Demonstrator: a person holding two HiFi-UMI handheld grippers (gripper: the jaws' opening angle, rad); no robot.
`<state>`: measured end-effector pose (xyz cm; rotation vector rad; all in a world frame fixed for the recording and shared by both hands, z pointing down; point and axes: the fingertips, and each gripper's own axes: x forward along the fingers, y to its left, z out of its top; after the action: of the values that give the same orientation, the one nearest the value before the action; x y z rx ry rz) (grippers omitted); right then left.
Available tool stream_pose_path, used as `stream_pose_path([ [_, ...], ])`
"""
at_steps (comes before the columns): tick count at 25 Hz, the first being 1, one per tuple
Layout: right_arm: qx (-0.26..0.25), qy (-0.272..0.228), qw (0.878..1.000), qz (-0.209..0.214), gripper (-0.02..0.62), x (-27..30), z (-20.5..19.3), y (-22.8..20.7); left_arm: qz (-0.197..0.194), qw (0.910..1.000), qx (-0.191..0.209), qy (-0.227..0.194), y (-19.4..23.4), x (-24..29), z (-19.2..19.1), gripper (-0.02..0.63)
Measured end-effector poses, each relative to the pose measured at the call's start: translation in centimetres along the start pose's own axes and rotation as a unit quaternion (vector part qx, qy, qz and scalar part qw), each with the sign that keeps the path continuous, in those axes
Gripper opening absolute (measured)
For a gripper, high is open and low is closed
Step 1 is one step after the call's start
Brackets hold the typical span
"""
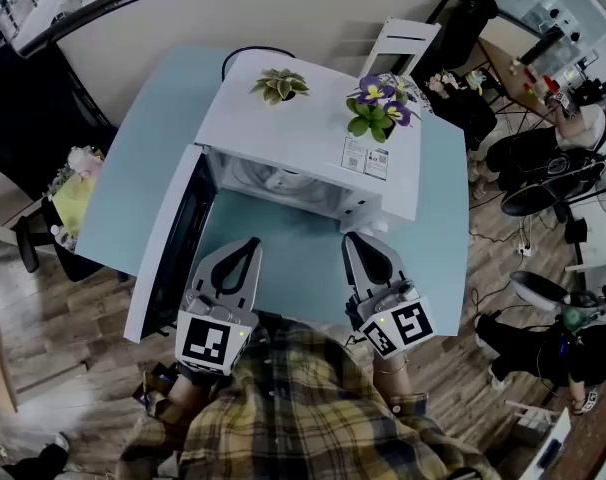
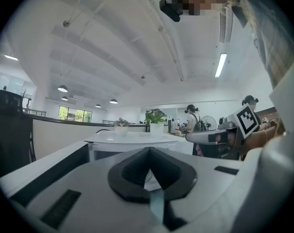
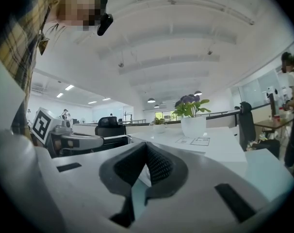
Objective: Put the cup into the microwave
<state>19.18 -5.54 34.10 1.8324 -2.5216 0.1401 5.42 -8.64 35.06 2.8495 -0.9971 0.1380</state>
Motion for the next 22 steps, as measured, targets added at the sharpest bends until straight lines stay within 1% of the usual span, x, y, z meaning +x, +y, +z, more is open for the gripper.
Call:
stream_pose_path([
  [5, 0.008, 0.009, 1.000, -0.018, 0.002, 0.2, -0.4, -1.1, -0.001, 1.0000, -0.005, 0.008, 0.5, 0.5, -0.4, -0.008],
  [9, 0.015, 0.015, 1.000, -0.023, 0.002, 0.5, -0.8, -1.6, 0.000, 0.9999, -0.009, 0.011, 0.8, 0.9, -0.7, -0.008],
  [15, 0.020, 0.015, 1.000, -0.018, 0.002, 0.9, -0.8, -1.8, 0.006, 0.9999, -0.012, 0.003, 1.2, 1.2, -0.8, -0.008],
  [18, 0.019, 0.016, 1.000, -0.011, 0.002, 1.1, -0.7, -1.6, 0.007, 0.9999, -0.008, 0.013, 1.3, 1.2, -0.8, -0.008],
  [22, 0.017, 0.016, 1.000, -0.005, 0.002, 1.3, -0.7, -1.3, 0.012, 0.9999, -0.005, 0.009, 1.5, 1.1, -1.0, -0.008],
])
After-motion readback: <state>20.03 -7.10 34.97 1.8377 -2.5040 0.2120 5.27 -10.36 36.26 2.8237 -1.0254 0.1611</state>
